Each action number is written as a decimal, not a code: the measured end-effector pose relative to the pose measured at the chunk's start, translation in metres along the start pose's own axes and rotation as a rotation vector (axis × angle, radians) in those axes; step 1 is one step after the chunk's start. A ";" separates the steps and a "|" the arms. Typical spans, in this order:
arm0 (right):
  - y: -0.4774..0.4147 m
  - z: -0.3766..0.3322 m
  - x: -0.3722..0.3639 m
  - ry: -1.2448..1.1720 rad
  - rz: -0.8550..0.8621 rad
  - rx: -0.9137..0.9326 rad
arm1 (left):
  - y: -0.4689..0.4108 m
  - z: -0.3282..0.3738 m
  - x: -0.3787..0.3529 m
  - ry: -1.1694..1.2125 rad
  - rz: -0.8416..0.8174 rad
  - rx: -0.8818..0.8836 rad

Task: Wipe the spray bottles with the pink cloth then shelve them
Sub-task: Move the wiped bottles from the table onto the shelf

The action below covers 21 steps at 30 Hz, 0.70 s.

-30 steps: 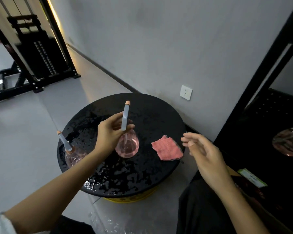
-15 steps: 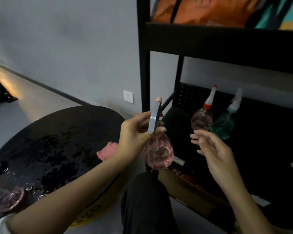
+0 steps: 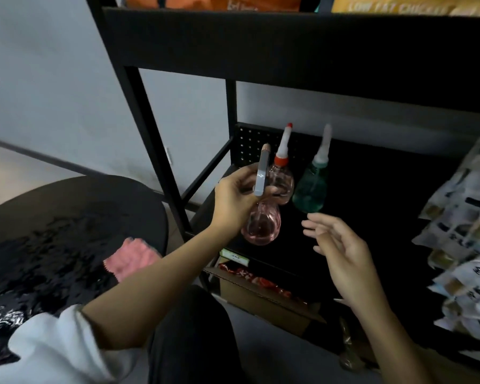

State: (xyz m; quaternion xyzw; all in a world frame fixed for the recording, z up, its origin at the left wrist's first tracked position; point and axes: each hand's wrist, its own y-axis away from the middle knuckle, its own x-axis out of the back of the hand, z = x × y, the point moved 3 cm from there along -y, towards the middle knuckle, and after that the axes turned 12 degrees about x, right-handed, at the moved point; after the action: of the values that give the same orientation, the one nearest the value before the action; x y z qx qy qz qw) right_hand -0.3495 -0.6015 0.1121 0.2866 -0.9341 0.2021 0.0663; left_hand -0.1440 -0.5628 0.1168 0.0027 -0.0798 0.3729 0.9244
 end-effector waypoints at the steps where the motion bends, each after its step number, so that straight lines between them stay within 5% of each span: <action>1: 0.000 0.003 0.002 -0.003 0.002 -0.005 | -0.004 -0.004 -0.004 -0.007 0.002 0.005; 21: -0.001 0.019 -0.004 0.007 -0.038 -0.023 | -0.007 -0.024 -0.001 -0.150 0.008 -0.015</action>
State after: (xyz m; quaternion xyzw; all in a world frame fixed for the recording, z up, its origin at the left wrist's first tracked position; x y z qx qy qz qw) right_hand -0.3456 -0.6083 0.0948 0.3027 -0.9306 0.1910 0.0765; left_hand -0.1370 -0.5669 0.0933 0.0235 -0.1514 0.3746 0.9144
